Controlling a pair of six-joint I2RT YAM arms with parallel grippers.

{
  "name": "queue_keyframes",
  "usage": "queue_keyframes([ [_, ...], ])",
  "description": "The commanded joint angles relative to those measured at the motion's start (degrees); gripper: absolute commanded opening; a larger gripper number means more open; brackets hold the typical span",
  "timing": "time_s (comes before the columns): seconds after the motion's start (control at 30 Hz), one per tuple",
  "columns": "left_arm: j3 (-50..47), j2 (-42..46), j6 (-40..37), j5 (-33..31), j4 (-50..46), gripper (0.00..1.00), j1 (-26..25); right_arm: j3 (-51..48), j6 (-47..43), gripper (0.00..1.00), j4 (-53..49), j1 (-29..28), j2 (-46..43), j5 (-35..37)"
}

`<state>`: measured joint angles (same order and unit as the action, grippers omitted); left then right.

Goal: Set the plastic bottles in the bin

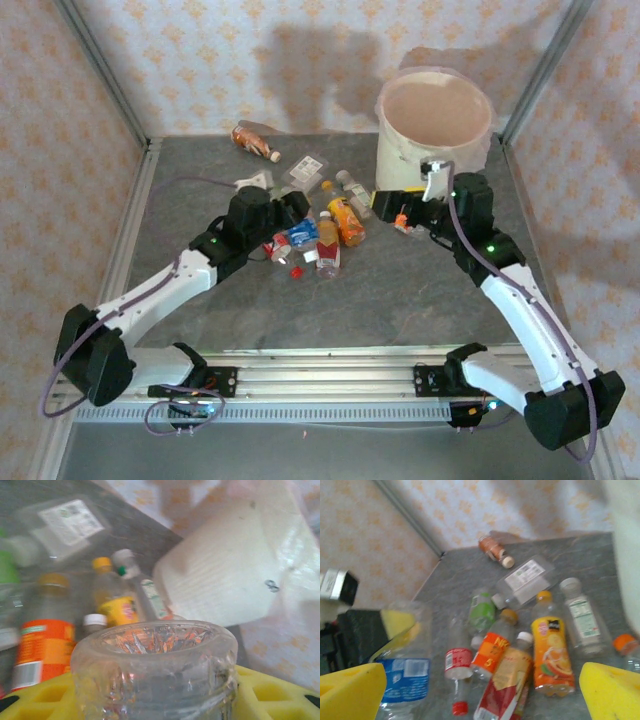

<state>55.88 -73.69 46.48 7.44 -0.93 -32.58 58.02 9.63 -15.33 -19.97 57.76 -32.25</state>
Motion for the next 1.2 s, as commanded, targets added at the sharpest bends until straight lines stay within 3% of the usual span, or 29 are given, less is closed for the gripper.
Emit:
queue_keyframes([
  [0.0,5.4,-1.9,-3.1,6.6,5.8,0.56,-1.8,-1.2,3.3,0.99,3.9,-3.2,0.1,-3.2],
  [0.17,7.8,-4.2,-3.4,9.7,8.6,0.56,-3.4,-2.6,7.6,0.99,9.5,-7.9,3.2,-10.2],
  [0.43,8.2,-5.6,-2.1,11.6,9.7,0.56,-3.5,-1.4,5.1,0.99,10.3,-10.9,7.6,-16.3],
  [0.73,8.1,-6.8,-0.1,11.8,11.8,0.56,-3.5,-4.0,-0.3,0.99,11.4,-15.0,9.1,-11.8],
  [1.0,8.4,-7.8,0.2,12.6,11.5,0.56,-3.5,-3.8,4.0,0.81,15.5,-15.2,11.4,-6.2],
  [1.17,7.9,-7.4,-0.1,12.2,10.7,0.56,-3.5,-5.1,4.3,0.63,17.6,-15.4,10.6,-0.9],
])
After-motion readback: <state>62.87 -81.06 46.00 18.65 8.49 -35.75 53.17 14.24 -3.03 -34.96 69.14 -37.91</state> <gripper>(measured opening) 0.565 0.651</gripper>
